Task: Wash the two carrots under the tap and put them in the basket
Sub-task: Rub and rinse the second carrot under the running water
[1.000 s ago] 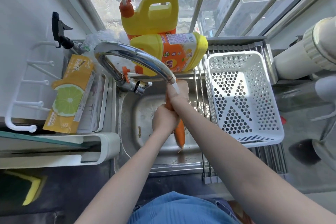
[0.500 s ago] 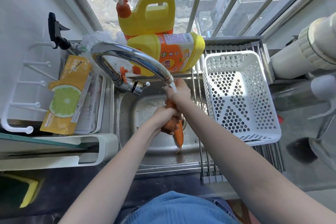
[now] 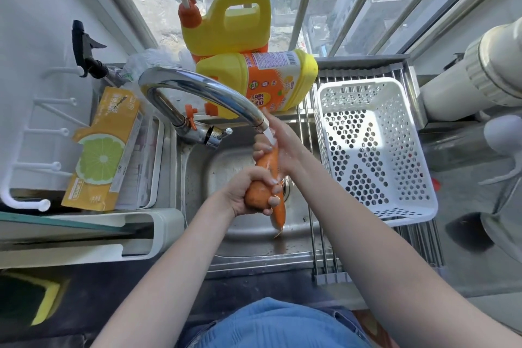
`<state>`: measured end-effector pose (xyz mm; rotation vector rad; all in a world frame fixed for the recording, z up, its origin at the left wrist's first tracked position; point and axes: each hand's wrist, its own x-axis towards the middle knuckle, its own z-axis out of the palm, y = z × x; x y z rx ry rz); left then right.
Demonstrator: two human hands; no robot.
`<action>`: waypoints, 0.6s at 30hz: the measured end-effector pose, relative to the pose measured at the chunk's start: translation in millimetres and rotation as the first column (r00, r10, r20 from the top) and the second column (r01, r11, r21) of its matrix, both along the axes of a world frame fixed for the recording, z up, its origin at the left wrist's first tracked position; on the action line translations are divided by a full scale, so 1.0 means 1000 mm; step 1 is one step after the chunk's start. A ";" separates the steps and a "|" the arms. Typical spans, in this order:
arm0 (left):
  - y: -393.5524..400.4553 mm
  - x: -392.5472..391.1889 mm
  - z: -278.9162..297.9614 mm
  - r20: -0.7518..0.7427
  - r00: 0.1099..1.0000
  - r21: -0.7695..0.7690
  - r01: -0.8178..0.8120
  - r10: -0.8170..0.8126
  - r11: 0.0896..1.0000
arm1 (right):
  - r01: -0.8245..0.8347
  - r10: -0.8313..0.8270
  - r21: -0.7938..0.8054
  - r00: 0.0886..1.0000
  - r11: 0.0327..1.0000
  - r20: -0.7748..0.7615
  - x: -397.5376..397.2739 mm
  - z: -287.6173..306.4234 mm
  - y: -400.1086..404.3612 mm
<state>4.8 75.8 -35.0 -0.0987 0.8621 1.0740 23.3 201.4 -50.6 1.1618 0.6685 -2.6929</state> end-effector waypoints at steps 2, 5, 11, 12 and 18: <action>0.007 0.001 0.001 -0.152 0.988 -0.112 0.017 -0.034 0.994 | -0.012 -0.013 0.146 0.985 0.989 0.173 -0.003 0.004 0.001; 0.018 0.006 -0.003 -0.300 0.953 -0.241 -0.027 -0.048 0.970 | -0.068 -0.080 0.393 0.934 0.917 0.348 -0.009 0.006 0.001; 0.027 0.019 -0.014 -0.767 0.632 -0.329 -0.232 -0.116 0.915 | -0.165 -0.247 0.746 0.879 0.645 0.408 -0.014 -0.002 -0.013; 0.026 0.021 -0.017 -0.835 0.512 -0.342 -0.195 -0.202 0.919 | -0.191 -0.265 0.789 0.874 0.584 0.408 -0.016 -0.003 -0.016; 0.016 0.013 -0.027 -0.907 0.294 -0.358 -0.158 -0.303 0.920 | -0.264 -0.206 0.869 0.904 0.419 0.374 -0.010 -0.002 -0.019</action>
